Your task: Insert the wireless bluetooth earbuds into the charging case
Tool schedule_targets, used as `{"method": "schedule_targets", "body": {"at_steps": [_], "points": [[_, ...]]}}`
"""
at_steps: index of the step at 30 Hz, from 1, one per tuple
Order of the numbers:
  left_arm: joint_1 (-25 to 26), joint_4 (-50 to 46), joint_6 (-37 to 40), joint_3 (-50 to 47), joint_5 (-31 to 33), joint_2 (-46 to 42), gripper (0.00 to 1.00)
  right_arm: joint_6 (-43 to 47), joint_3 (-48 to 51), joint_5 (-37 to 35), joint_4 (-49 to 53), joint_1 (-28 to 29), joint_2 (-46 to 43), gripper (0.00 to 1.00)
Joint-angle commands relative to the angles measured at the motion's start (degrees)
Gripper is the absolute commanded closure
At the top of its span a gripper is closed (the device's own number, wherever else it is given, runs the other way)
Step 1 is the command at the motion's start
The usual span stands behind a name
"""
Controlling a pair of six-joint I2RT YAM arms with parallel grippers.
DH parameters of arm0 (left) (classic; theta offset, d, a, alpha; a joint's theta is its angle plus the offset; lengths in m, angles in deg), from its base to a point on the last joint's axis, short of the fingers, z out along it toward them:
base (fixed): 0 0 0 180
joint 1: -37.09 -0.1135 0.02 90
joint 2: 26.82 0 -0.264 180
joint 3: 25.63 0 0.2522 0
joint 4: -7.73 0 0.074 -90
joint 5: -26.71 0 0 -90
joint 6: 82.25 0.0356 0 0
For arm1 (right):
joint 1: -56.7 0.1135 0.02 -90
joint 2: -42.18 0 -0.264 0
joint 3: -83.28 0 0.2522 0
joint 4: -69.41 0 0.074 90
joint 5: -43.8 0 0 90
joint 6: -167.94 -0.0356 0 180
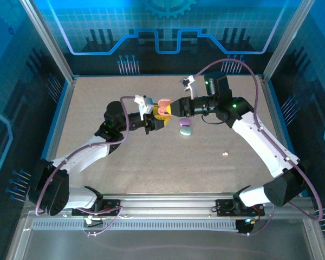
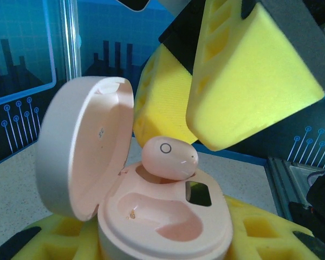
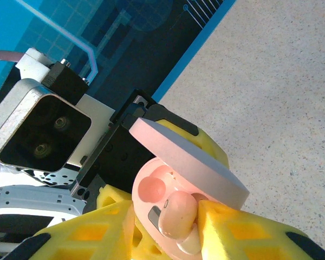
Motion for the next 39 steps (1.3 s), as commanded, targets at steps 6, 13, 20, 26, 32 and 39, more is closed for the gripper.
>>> {"method": "schedule_targets", "body": {"at_steps": [6,13,20,26,32,39], "points": [[0.9,3.8,1.4,1.7,-1.7,-0.4,0.71,2.1,-1.6,-3.6,3.9,0.3,-0.7,0.61],[0.9,3.8,1.4,1.7,-1.7,-0.5,0.71,2.6,-1.7,-4.3,5.0,0.3,-1.0,0.62],[0.9,3.7,1.4,1.7,-1.5,-0.6,0.71,3.1,-2.1,-4.5,5.9,0.3,-1.5,0.63],[0.9,3.3,1.6,1.9,-1.3,-0.7,0.71,3.9,-2.2,-4.5,7.3,0.2,-1.7,0.69],[1.0,3.2,1.4,2.1,-1.5,-0.6,0.71,4.0,-2.1,-2.8,6.5,0.2,-0.9,0.77],[1.0,2.9,1.4,2.0,-1.4,-1.0,0.71,4.8,-2.7,-3.8,7.2,0.2,-0.7,0.70]]}}
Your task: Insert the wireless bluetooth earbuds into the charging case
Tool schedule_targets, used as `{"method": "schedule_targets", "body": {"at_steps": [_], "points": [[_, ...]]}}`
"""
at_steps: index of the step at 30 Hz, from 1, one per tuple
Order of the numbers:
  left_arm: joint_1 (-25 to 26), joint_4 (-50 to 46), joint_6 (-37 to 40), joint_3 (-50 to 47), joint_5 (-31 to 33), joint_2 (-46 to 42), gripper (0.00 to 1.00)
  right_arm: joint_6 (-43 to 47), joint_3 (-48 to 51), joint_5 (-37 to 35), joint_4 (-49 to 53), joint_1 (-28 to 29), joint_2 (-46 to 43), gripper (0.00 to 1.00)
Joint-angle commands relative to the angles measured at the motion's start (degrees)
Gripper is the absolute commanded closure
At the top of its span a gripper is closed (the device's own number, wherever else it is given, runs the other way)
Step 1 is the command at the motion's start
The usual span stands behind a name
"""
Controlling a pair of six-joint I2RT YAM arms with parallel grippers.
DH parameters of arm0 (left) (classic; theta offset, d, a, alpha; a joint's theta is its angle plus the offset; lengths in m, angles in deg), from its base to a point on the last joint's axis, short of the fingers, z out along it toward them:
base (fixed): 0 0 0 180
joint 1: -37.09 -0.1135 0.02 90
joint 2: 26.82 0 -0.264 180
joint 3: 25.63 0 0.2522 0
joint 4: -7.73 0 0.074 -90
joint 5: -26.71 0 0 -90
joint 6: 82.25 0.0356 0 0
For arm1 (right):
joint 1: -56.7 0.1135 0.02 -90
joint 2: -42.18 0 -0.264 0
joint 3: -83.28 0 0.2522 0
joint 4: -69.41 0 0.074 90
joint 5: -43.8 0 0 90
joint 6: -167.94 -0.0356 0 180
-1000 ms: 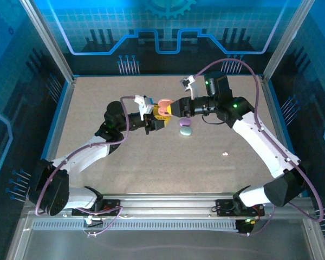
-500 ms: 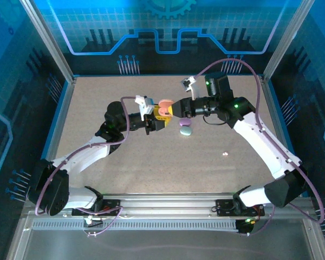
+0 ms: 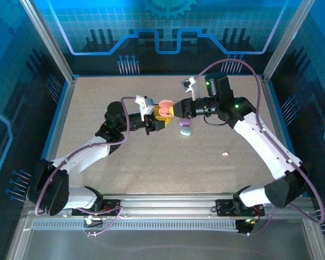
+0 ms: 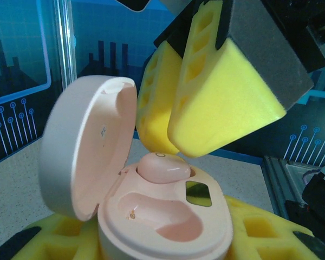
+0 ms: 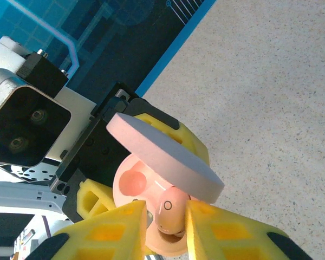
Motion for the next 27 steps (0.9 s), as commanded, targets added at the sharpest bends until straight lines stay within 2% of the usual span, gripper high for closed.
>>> {"method": "schedule_targets", "body": {"at_steps": [1,8,13,15,18,21,23,24,27], "points": [[0.3,2.8,1.4,2.0,-1.0,-1.1,0.71,1.7,-1.8,-0.7,3.2,0.1,-0.1,0.68],[0.4,2.4,2.0,1.9,-0.4,-1.2,0.71,1.2,-0.8,-1.8,3.0,-0.7,-3.4,0.62],[0.4,1.7,3.0,1.5,0.9,-1.5,0.71,0.0,2.8,-2.7,-0.9,-2.0,-9.3,0.59],[0.4,1.6,3.2,1.2,1.5,-1.5,0.71,-0.3,5.1,-5.7,-2.2,-2.9,-12.9,0.59],[0.4,2.1,3.5,0.6,2.8,-1.7,0.71,-1.5,10.6,-14.5,-4.1,-4.9,-19.2,0.59],[0.4,2.7,3.5,0.1,3.5,-1.8,0.71,-5.4,17.9,-27.2,-3.8,-8.2,-25.3,0.61],[0.4,3.0,3.4,-0.1,3.6,-1.9,0.71,-11.8,22.9,-34.9,0.0,-12.2,-27.6,0.59],[0.4,3.1,3.3,-0.2,3.7,-1.9,0.71,-14.5,24.9,-36.0,2.0,-14.5,-27.9,0.60],[0.4,3.3,3.3,-0.5,3.8,-2.1,0.71,-17.7,32.2,-31.5,3.2,-22.6,-27.7,0.58]]}}
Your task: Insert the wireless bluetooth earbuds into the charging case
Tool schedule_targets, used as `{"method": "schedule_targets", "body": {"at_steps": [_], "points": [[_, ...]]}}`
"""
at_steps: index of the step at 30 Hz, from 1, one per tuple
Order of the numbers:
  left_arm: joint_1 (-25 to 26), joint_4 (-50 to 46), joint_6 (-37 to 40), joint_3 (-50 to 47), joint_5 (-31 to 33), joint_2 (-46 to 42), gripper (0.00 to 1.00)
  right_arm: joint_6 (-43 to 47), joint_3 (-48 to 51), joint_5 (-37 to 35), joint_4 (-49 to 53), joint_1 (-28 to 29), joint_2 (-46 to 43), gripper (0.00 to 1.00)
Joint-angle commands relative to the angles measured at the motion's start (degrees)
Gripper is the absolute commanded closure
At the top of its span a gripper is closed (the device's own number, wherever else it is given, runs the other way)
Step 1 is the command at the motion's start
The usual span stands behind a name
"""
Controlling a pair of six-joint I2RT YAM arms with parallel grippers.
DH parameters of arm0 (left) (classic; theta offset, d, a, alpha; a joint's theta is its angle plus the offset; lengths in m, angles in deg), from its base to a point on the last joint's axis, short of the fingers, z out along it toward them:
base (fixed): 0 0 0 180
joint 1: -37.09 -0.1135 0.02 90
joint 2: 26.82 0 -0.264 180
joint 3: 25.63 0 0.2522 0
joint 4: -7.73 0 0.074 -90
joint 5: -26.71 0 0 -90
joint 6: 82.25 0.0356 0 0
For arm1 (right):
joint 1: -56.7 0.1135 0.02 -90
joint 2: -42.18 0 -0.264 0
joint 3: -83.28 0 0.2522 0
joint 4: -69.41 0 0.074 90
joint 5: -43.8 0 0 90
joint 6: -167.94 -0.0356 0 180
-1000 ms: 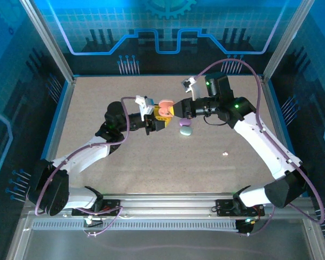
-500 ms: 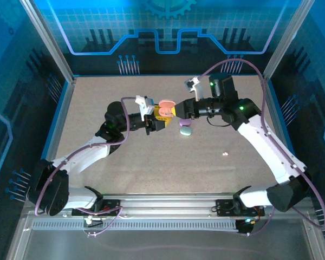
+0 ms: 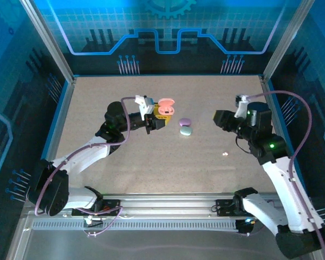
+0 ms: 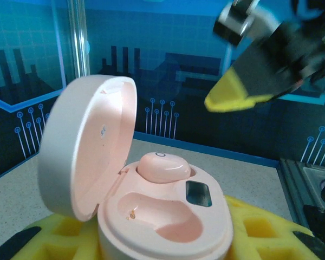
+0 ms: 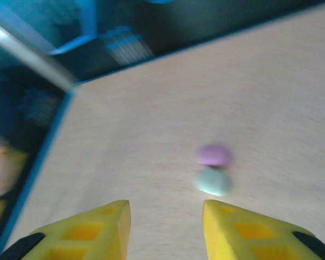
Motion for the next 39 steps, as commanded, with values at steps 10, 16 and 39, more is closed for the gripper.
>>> {"method": "schedule_targets", "body": {"at_steps": [10,16,39], "points": [[0.5,3.1,1.0,-0.4,0.2,-2.0,0.71,-10.6,18.9,9.3,-0.1,-17.6,13.4,0.56],[0.6,2.6,1.4,-0.3,0.5,-2.1,0.71,-12.4,20.7,5.6,-0.5,-17.5,16.0,0.52],[0.7,0.7,2.3,0.6,0.4,-1.9,0.71,-11.6,19.9,4.9,-4.6,-16.2,26.0,0.49]]}}
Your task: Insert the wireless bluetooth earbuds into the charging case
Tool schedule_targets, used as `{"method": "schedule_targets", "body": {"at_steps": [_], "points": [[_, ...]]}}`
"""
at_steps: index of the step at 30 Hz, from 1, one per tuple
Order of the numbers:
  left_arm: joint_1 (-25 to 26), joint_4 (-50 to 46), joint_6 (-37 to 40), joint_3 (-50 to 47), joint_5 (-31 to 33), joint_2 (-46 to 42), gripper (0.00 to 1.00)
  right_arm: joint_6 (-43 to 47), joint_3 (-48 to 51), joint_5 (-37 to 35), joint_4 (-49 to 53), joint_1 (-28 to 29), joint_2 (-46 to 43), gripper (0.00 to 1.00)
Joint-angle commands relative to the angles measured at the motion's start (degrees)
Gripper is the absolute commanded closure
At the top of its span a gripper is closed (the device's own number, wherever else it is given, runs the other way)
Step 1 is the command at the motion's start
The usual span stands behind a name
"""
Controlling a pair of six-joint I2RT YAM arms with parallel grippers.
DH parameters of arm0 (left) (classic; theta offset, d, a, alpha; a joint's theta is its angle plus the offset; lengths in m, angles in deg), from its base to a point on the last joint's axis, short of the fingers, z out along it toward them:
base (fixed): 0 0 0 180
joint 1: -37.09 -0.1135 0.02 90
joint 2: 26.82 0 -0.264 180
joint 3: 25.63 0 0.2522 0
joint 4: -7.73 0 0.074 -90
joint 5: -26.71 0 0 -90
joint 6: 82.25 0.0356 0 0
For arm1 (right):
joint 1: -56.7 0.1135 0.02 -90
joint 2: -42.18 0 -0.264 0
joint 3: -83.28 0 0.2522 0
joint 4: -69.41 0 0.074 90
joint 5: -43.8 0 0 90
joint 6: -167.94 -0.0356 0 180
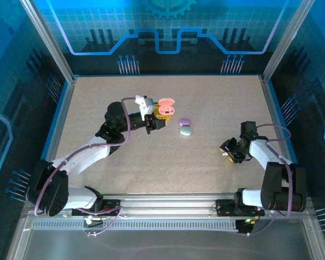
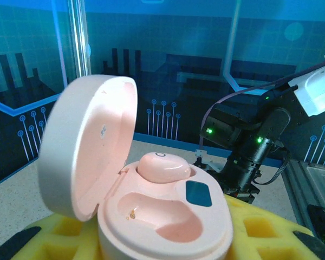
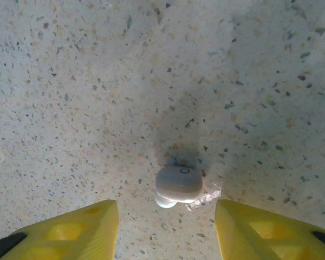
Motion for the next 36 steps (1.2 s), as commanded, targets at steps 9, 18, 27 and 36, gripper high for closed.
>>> {"method": "schedule_targets", "body": {"at_steps": [9,18,27,36], "points": [[0.4,0.3,1.2,0.8,0.0,-1.7,0.71,4.1,-4.9,1.5,-1.9,0.9,6.2,0.52],[0.4,-0.2,1.5,0.8,0.2,-1.8,0.71,8.3,-8.8,1.0,-0.3,3.6,10.3,0.57],[0.4,-1.2,1.9,0.8,0.4,-2.2,0.71,15.2,-14.0,-4.5,7.8,5.9,13.2,0.57],[0.4,-1.1,1.7,0.8,0.2,-2.3,0.71,19.8,-17.6,-1.6,10.2,6.3,18.1,0.56]]}}
